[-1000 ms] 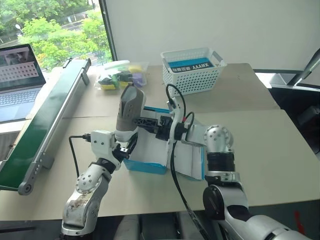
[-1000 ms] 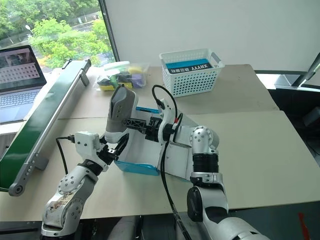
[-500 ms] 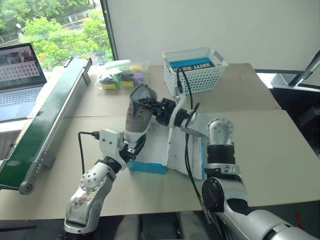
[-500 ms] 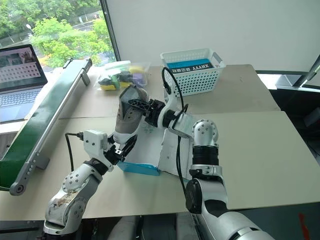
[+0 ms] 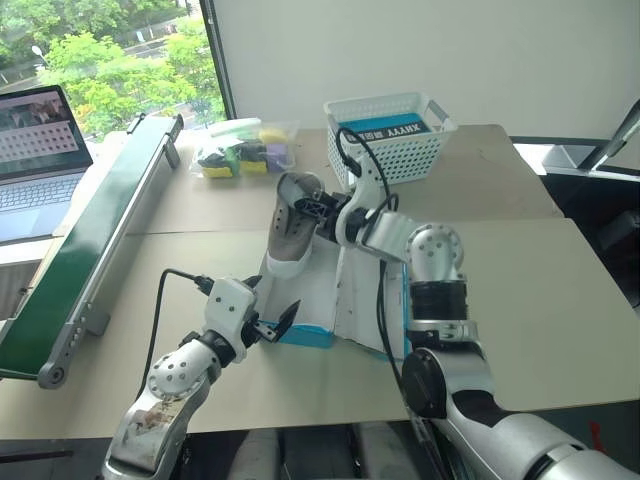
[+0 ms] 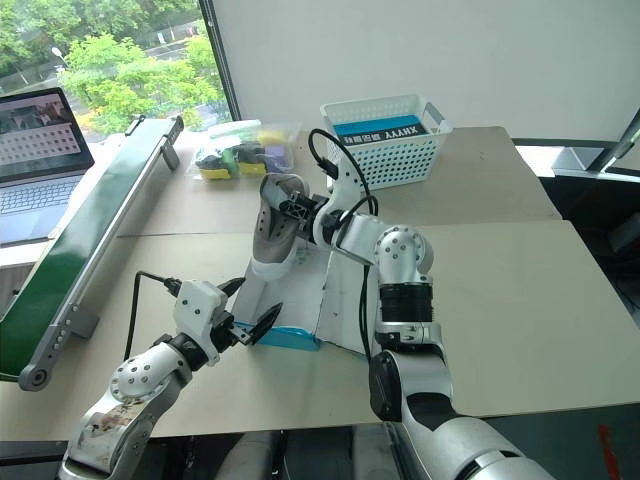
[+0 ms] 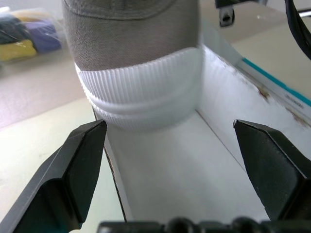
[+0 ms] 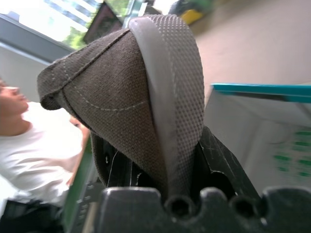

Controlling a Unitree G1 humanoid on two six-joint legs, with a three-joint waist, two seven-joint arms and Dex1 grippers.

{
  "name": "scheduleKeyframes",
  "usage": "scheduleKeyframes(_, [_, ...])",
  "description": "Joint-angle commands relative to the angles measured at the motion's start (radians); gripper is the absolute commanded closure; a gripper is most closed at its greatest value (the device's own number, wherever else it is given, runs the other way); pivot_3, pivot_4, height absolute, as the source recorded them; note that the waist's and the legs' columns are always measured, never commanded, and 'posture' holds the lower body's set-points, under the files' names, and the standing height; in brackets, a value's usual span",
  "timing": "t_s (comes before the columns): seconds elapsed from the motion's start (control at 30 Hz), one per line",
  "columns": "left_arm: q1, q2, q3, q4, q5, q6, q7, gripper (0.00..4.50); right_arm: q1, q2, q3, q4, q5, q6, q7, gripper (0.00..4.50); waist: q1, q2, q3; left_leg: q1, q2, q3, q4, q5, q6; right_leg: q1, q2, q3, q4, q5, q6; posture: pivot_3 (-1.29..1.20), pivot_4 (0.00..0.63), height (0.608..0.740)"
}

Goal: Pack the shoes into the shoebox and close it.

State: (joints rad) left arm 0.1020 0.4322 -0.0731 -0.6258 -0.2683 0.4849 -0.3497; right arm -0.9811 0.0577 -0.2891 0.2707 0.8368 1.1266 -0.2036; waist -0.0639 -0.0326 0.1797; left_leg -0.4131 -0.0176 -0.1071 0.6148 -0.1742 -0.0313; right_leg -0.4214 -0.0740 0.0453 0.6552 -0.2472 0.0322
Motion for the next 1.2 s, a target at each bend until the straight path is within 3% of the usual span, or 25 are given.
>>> scheduleKeyframes(0.03, [0.019,0.03,0.047,-0.052,-0.002,-0.014,-0.026,0.03,-0.032,-0.035,-0.073,-0.087,0.044,0.239,-0.104,3.96,0.002,0.0,0.0,0.0,0.0,0.0,0.0,0.0,0.0,0.0,0.0,0.0,0.0,0.0,0.0,0.0,0.15,0.729])
scheduleKeyframes(0.17, [0.008,0.038,0.048,-0.044,0.002,-0.015,-0.038,0.03,0.017,-0.005,-0.146,-0.158,-0.011,0.474,-0.208,3.96,0.009,0.0,0.0,-0.001,0.0,0.0,0.0,0.0,0.0,0.0,-0.001,0.0,0.0,0.0,0.0,0.0,0.15,0.729])
scheduleKeyframes(0.3, [-0.009,0.033,0.047,-0.043,0.004,-0.009,-0.036,0.03,0.048,-0.014,-0.112,-0.173,0.003,0.488,-0.263,3.96,0.009,0.001,0.0,-0.001,0.0,0.0,0.001,0.0,0.0,0.0,0.0,0.0,0.001,0.0,0.0,0.0,0.15,0.729])
scheduleKeyframes(0.47, [-0.012,0.027,0.031,-0.049,0.015,-0.005,-0.031,0.03,0.032,0.008,-0.137,-0.149,-0.096,0.488,-0.31,3.96,0.007,0.001,0.0,-0.001,0.0,0.0,0.001,0.0,0.001,0.0,0.0,0.0,0.0,0.0,0.0,0.0,0.15,0.729])
scheduleKeyframes(0.53, [-0.01,0.027,0.029,-0.051,0.017,-0.004,-0.029,0.0,0.023,0.022,-0.149,-0.156,-0.127,0.488,-0.306,3.03,0.007,0.001,0.0,-0.001,0.0,0.0,0.001,0.0,0.001,0.0,0.0,0.0,0.0,-0.001,0.0,0.0,0.15,0.729])
scheduleKeyframes(0.8, [0.008,0.02,0.063,-0.054,0.021,-0.01,-0.012,0.0,-0.054,0.054,-0.174,-0.18,-0.219,0.445,-0.26,0.4,0.016,0.001,0.0,-0.001,-0.001,0.0,0.001,0.0,0.001,0.001,0.0,0.0,0.001,0.0,0.0,0.0,0.15,0.729])
scheduleKeyframes(0.87, [0.013,0.003,0.101,-0.049,0.011,-0.012,0.006,0.0,-0.091,0.061,-0.186,-0.191,-0.224,0.397,-0.24,0.4,0.014,0.002,0.001,-0.001,0.0,0.0,0.001,0.0,0.001,0.0,0.0,0.0,0.001,-0.001,0.0,0.0,0.15,0.729])
scheduleKeyframes(1.1, [0.008,-0.08,0.317,-0.002,0.0,-0.028,0.129,0.0,-0.167,-0.007,-0.038,-0.219,-0.247,0.201,-0.043,0.4,0.002,0.003,0.001,-0.001,0.0,0.0,0.001,0.0,0.001,0.0,0.0,-0.001,0.0,-0.001,0.0,0.0,0.15,0.729])
scheduleKeyframes(1.17, [-0.008,-0.108,0.413,0.019,-0.005,-0.033,0.19,0.0,-0.164,-0.04,0.049,-0.241,-0.252,0.124,0.071,0.4,0.002,0.003,0.001,-0.001,0.0,0.0,0.001,0.0,0.001,0.001,0.0,-0.001,0.0,-0.001,0.0,0.0,0.15,0.729])
scheduleKeyframes(1.2, [-0.006,-0.111,0.477,0.042,-0.001,-0.04,0.22,0.0,-0.145,-0.075,0.142,-0.296,-0.234,0.057,0.225,0.4,0.001,0.003,0.001,-0.001,-0.001,0.0,0.001,0.0,0.001,0.0,-0.001,-0.001,0.0,-0.001,0.0,0.0,0.15,0.729])
